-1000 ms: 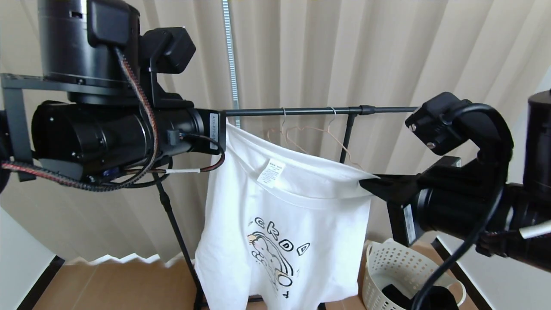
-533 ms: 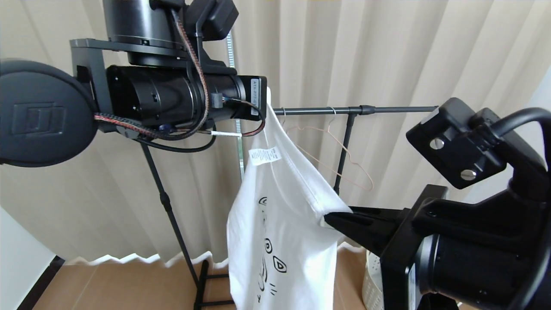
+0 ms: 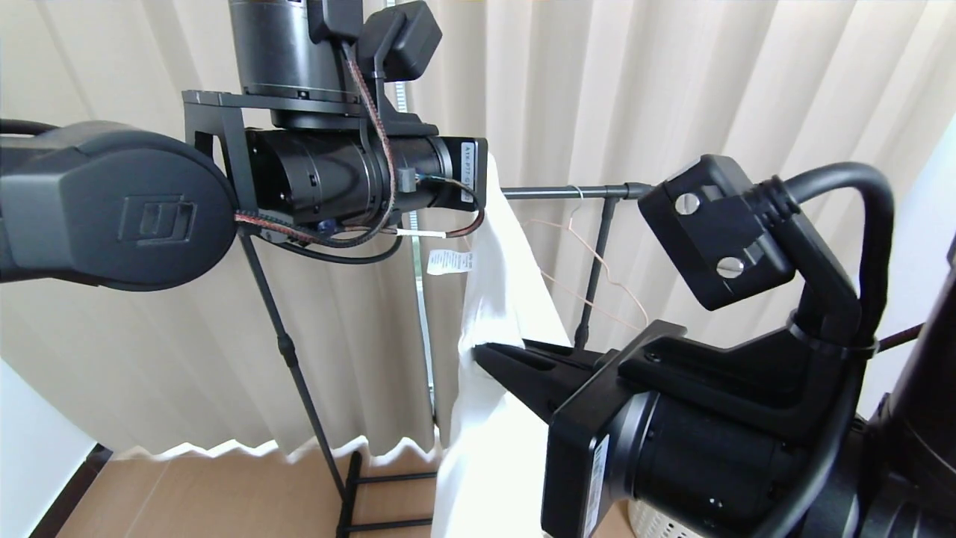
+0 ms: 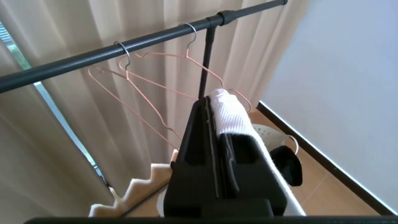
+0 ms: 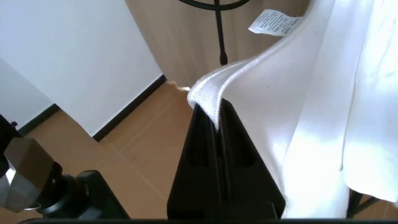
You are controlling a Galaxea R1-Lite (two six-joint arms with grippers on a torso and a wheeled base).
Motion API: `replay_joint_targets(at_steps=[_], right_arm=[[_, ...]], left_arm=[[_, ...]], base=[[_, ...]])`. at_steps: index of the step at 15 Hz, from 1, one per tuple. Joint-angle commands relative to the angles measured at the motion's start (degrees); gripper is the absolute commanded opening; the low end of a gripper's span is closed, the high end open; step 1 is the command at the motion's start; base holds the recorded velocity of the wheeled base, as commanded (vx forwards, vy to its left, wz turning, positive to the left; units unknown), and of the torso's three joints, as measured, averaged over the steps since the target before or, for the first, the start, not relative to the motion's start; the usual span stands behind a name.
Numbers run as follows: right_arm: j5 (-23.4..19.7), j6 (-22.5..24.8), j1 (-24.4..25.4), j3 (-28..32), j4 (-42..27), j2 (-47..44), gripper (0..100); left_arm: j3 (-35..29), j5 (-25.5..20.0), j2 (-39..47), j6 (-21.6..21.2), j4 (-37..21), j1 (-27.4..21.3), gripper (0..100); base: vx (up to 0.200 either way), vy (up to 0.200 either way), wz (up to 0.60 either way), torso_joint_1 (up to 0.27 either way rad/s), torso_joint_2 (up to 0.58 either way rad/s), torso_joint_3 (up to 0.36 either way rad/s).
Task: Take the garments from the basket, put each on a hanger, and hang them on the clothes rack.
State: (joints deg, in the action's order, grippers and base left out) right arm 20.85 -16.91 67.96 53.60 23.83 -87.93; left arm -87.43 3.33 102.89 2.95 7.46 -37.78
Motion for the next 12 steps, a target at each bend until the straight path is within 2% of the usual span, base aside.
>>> replay_joint_targets(at_steps=[1, 2, 4, 6, 7, 9, 11, 12], right_arm=[[0.07, 0.21, -0.11, -0.34, -0.01, -0.31, 0], [0.07, 0.3, -0.46, -1.04, -0.01, -0.14, 0], [-0.37, 4.6, -3.63, -2.54, -0.37, 0.83, 0], [-0.72, 13.3, -11.54, -4.91, -2.74, 0.3, 0], [-0.46, 15.33, -13.91, -4.91, -2.91, -0.4, 0], [0.51, 16.12, -18.04, -3.77, -2.04, -3.21, 0], [2.53, 15.85, -19.62, -1.31, -1.68, -5.85, 0], [4.47, 15.77, -20.68, 0.01, 0.78, -8.31, 0]], left_arm=[[0.16, 0.19, -0.58, 0.04, -0.08, 0.16, 0], [0.16, 0.28, -1.11, 0.04, -0.34, 0.34, 0], [0.51, 1.42, -2.61, -1.1, -1.31, 1.39, 0], [2.18, 5.81, -4.89, -4.36, -4.82, 2.8, 0], [3.5, 6.6, -6.12, -5.15, -6.32, 2.97, 0], [7.54, 6.78, -9.9, -6.99, -10.62, 2.97, 0], [12.72, 6.78, -13.5, -9.01, -14.93, 2.45, 0], [17.56, 6.69, -16.4, -10.33, -17.48, 1.3, 0]], base=[[0.0, 0.0, 0.0, 0.0, 0.0, 0.0], [0.0, 0.0, 0.0, 0.0, 0.0, 0.0], [0.0, 0.0, 0.0, 0.0, 0.0, 0.0], [0.0, 0.0, 0.0, 0.0, 0.0, 0.0], [0.0, 0.0, 0.0, 0.0, 0.0, 0.0], [0.0, 0.0, 0.0, 0.0, 0.0, 0.0], [0.0, 0.0, 0.0, 0.0, 0.0, 0.0], [0.0, 0.0, 0.0, 0.0, 0.0, 0.0]])
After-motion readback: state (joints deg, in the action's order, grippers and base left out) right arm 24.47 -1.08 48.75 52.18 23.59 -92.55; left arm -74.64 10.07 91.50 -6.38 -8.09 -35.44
